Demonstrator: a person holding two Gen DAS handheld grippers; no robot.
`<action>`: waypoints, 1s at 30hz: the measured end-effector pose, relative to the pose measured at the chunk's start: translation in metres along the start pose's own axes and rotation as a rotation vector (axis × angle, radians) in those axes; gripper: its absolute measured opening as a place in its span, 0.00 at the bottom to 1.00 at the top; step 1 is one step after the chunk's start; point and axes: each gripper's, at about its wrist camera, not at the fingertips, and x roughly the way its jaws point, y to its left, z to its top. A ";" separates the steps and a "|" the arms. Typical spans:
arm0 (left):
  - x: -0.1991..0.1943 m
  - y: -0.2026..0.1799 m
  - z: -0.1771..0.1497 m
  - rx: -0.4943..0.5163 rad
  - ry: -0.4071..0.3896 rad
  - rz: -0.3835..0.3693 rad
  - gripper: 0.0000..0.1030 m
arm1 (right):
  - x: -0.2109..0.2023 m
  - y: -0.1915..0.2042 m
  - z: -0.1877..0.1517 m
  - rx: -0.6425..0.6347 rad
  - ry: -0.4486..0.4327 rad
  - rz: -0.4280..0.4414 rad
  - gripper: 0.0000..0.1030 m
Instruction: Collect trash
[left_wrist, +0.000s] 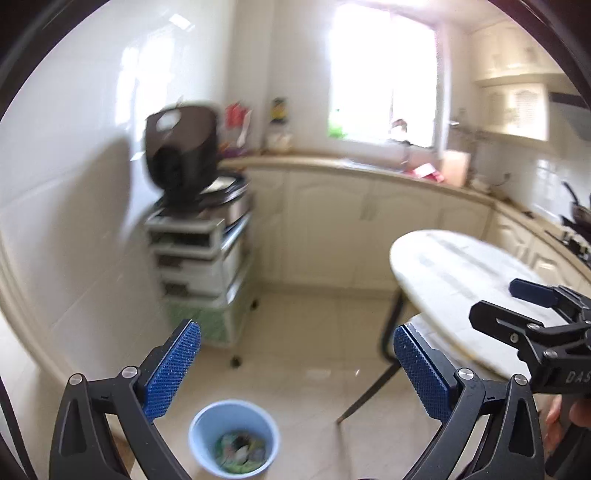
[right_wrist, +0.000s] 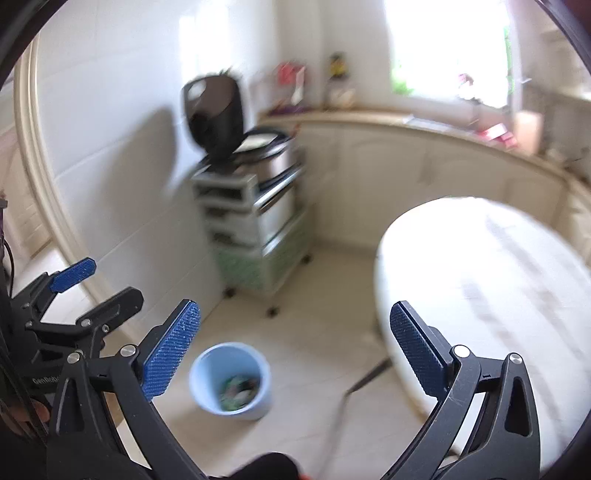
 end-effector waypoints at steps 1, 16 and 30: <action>-0.009 -0.015 0.002 0.010 -0.021 -0.027 0.99 | -0.016 -0.008 0.003 0.011 -0.027 -0.026 1.00; -0.144 -0.117 -0.002 0.154 -0.242 -0.259 0.99 | -0.215 -0.082 -0.013 0.101 -0.288 -0.331 1.00; -0.193 -0.118 -0.052 0.192 -0.353 -0.273 0.99 | -0.305 -0.080 -0.021 0.076 -0.410 -0.492 1.00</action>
